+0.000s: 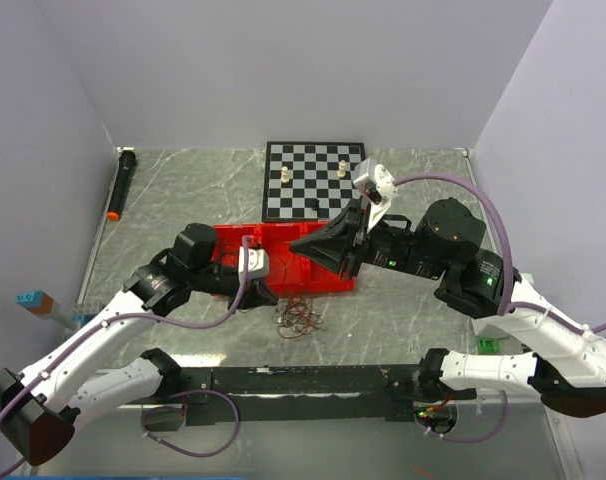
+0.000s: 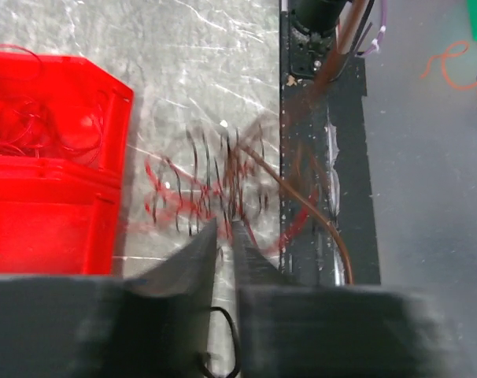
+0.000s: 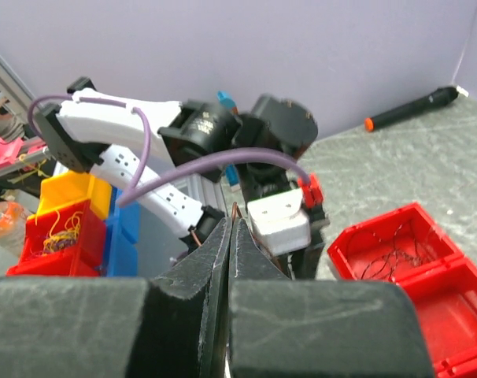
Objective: Untangle the cables
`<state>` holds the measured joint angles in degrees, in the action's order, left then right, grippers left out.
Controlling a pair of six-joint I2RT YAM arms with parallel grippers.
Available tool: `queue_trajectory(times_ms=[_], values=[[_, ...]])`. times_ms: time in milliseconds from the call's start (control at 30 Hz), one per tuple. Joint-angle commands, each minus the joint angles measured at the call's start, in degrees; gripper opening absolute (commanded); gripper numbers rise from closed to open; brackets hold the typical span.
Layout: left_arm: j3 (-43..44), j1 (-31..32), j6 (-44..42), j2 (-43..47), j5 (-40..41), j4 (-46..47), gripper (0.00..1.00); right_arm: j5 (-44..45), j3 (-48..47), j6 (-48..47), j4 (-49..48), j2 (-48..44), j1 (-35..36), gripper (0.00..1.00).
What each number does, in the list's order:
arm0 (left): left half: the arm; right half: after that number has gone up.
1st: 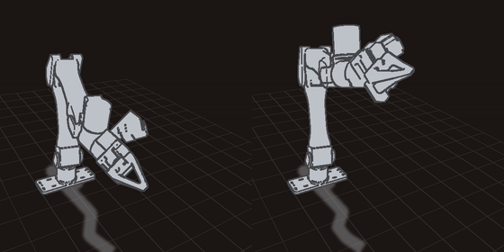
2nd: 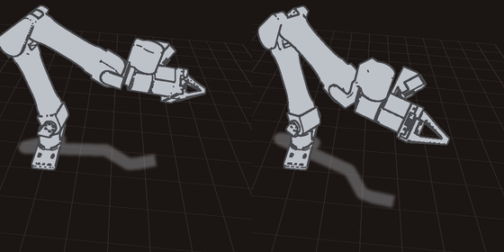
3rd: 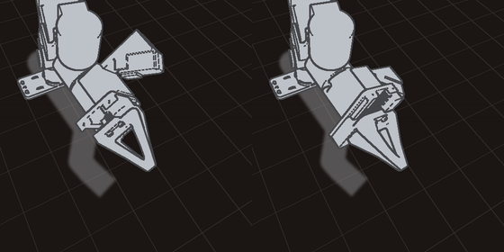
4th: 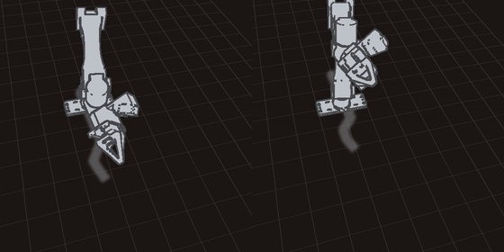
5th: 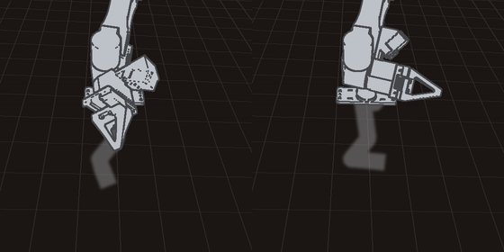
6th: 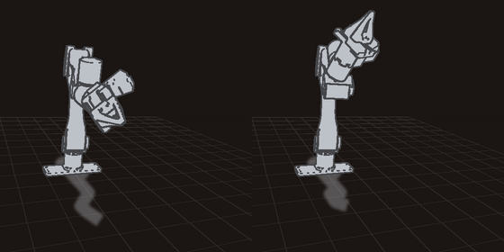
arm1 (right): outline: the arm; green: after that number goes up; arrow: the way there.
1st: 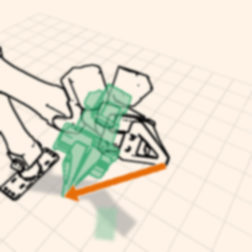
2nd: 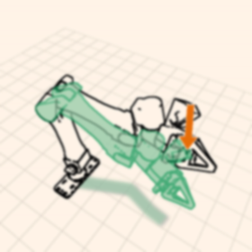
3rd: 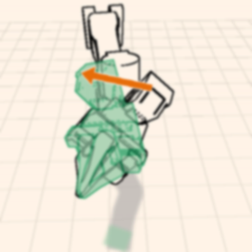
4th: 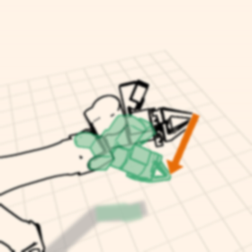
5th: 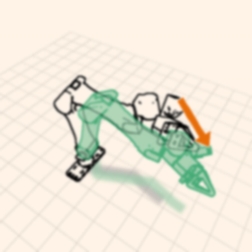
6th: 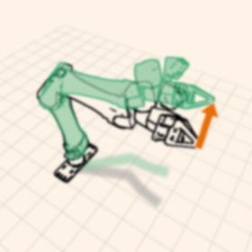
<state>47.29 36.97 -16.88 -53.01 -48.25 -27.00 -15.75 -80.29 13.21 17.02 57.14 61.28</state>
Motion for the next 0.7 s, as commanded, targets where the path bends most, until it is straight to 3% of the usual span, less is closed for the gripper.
queue_trajectory(times_ms=[0,200,433,533,600,667], values=[[-3.1,0.2,1.3,2.1,-1.8,5.9,0.03,0.3,-4.3,-2.1,-3.5,0.3,0.5,0.00],[-7.3,-0.5,6.6,5.1,-1.4,11.4,0.01,2.4,-7.4,-4.2,-1.6,1.3,0.5,0.00],[-6.2,-3.8,-0.1,8.5,1.6,3.6,0.03,4.6,-8.0,-5.2,0.5,1.3,0.5,0.00],[-6.4,-5.2,-4.5,10.6,5.7,0.2,0.23,4.9,-7.8,-5.2,1.2,0.8,0.5,0.00],[-6.2,-6.4,-5.1,12.0,9.3,-0.5,0.52,4.5,-7.7,-5.0,1.7,0.9,0.5,0.00],[-5.7,-7.6,-6.7,13.2,13.0,-1.2,0.61,3.8,-7.3,-4.5,2.4,1.0,0.5,0.00]])
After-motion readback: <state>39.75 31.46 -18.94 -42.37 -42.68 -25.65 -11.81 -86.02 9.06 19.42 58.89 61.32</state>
